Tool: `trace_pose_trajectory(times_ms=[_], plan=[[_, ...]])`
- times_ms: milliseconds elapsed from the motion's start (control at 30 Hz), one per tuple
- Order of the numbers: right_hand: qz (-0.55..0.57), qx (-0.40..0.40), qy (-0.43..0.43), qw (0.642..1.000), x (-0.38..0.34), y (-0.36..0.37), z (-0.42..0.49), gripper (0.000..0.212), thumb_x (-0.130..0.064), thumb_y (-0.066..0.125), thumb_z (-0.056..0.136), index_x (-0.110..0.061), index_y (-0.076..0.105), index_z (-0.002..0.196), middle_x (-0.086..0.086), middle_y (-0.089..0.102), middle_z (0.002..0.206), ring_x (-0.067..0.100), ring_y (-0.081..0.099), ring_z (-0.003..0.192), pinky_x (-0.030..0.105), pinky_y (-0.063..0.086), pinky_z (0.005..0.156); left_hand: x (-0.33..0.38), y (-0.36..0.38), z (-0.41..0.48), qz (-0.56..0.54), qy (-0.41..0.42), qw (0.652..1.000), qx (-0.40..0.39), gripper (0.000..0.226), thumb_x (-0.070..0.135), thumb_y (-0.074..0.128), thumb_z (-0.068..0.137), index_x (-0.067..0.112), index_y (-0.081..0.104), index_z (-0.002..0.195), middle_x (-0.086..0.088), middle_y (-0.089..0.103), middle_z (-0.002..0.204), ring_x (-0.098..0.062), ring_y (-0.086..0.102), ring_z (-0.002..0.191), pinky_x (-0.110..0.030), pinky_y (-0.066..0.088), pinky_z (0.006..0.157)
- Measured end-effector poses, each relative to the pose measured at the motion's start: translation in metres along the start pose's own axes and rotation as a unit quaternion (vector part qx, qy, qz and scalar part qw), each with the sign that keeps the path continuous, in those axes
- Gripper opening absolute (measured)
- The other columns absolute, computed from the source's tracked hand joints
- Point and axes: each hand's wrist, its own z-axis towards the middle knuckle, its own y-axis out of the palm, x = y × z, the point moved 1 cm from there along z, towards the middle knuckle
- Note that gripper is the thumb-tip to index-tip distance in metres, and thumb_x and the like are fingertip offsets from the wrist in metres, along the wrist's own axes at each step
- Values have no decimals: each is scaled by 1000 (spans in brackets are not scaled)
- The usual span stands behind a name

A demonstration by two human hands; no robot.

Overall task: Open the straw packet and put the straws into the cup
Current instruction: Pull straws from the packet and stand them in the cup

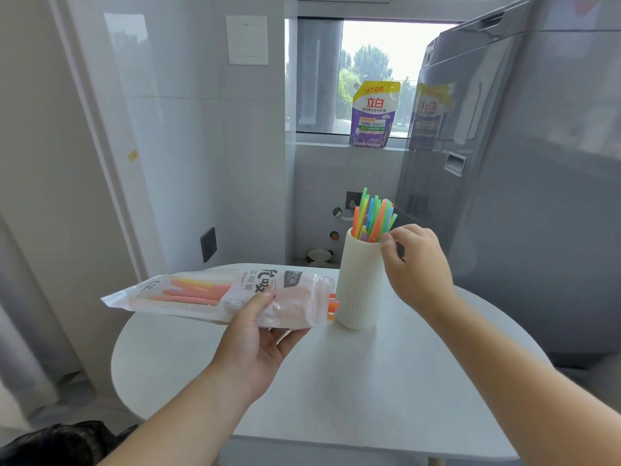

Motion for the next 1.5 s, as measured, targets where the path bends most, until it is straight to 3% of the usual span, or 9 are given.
trace_pose_trajectory(times_ms=[333, 533, 833, 933, 1067, 1133, 1200, 1333, 1500], plan=[[-117, -75, -118, 983, -24, 8, 16, 30, -20, 43, 103, -2, 63, 91, 12, 65, 92, 34, 57, 85, 44, 47, 76, 0, 1, -1, 4, 0, 1000, -3, 36, 19, 68, 95, 20, 66, 131, -12, 81, 111, -26, 80, 89, -38, 64, 62], [-79, -52, -77, 993, -21, 4, 11, 30, -25, 50, 101, -2, 68, 93, 13, 63, 100, 35, 59, 82, 44, 53, 71, 1, 0, -2, 7, -5, 1000, -7, 36, 19, 67, 95, 20, 66, 131, -12, 81, 110, -26, 80, 88, -38, 65, 63], [-26, -38, -67, 997, -10, 2, 6, 16, -15, 63, 93, -9, 73, 104, 10, 62, 112, 31, 57, 105, 40, 52, 81, -1, 2, -3, 9, -5, 1000, -5, 34, 18, 67, 95, 20, 67, 129, -12, 81, 110, -26, 80, 89, -39, 65, 64], [-8, -13, -35, 999, -7, -1, 1, 10, -16, 63, 93, -11, 70, 97, 6, 60, 106, 27, 57, 100, 38, 52, 76, -1, 2, -3, 10, -3, 1000, -6, 32, 18, 66, 96, 20, 67, 128, -11, 81, 109, -26, 80, 88, -39, 65, 63], [61, -12, 45, 997, -15, -9, -18, 16, -23, 58, 94, -18, 60, 78, 1, 60, 82, 17, 59, 73, 31, 48, 61, 0, 3, -3, 15, -3, 1000, -11, 32, 19, 66, 96, 18, 68, 128, -11, 81, 108, -25, 80, 86, -37, 64, 62], [150, -106, 125, 975, -24, -6, -34, 23, -31, 52, 99, -18, 61, 82, 2, 66, 80, 17, 63, 66, 34, 53, 59, 0, 5, -4, 20, 0, 1000, -15, 31, 20, 66, 96, 18, 68, 127, -10, 81, 107, -24, 79, 86, -37, 64, 63], [277, -194, 235, 911, -33, 0, -52, 33, -41, 43, 104, -16, 62, 95, 9, 69, 85, 18, 66, 60, 34, 57, 57, 0, 9, -5, 36, 7, 999, -19, 29, 21, 65, 97, 16, 69, 125, -10, 81, 107, -22, 79, 86, -36, 64, 62], [406, -224, 409, 786, -43, 15, -77, 52, -51, 34, 106, -9, 62, 99, 12, 67, 75, 21, 62, 49, 32, 52, 50, -1, 13, -10, 129, 59, 989, -35, 22, 20, 66, 98, 18, 74, 118, -9, 81, 111, -21, 79, 93, -35, 63, 64], [408, -205, 462, 760, -41, 30, -98, 48, -50, 35, 105, -15, 68, 100, 13, 77, 89, 27, 66, 63, 32, 52, 53, -1, 17, -16, 253, 153, 954, -44, 24, 17, 68, 98, 30, 72, 119, 3, 81, 110, -19, 78, 99, -38, 64, 70]])
